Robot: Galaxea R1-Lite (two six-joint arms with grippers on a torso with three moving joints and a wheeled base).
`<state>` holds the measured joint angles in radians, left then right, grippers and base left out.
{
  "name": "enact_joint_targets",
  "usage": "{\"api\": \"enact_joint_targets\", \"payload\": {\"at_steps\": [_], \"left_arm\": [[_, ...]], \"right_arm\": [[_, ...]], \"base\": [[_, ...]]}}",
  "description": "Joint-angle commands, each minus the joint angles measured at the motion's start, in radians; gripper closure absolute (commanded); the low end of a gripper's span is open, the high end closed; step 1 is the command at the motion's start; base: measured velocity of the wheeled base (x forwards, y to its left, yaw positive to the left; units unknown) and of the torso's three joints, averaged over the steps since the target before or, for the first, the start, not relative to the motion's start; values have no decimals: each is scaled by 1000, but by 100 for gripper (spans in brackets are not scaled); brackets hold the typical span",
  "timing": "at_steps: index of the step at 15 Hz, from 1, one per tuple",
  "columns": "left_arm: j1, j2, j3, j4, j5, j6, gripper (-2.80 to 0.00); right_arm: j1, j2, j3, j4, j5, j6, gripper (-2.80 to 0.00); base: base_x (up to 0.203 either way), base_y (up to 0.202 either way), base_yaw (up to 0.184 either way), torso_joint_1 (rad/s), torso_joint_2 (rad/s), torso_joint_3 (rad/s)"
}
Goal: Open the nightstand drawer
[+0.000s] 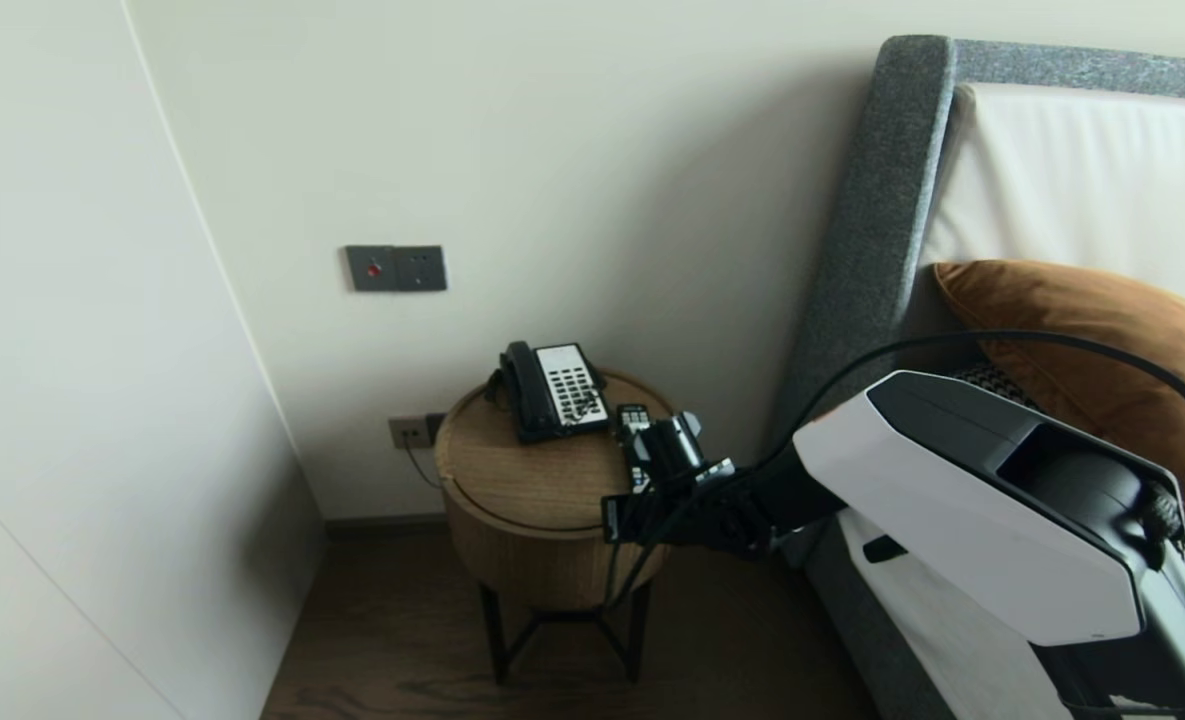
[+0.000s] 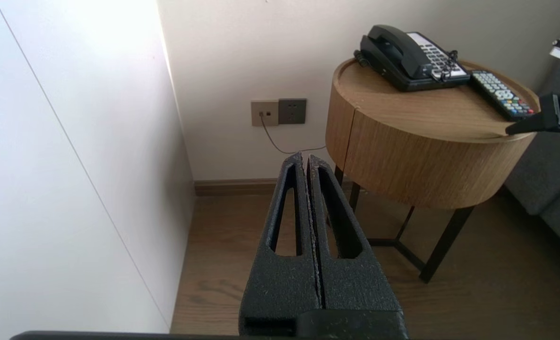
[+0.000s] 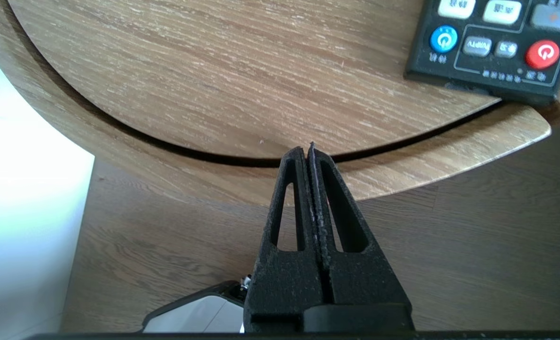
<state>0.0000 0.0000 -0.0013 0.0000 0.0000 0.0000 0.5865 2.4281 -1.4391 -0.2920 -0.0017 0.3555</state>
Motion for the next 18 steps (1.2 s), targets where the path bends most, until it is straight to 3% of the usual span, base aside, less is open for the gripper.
{"api": "enact_joint_targets", "payload": {"at_steps": [1, 18], "left_arm": [[0, 0, 1, 0, 0, 0, 0], [0, 0, 0, 0, 0, 0, 0]], "right_arm": [[8, -13, 22, -8, 0, 2, 0], [56, -56, 182, -87, 1, 3, 0]], "base": [[0, 0, 0, 0, 0, 0], [0, 0, 0, 0, 0, 0]]}}
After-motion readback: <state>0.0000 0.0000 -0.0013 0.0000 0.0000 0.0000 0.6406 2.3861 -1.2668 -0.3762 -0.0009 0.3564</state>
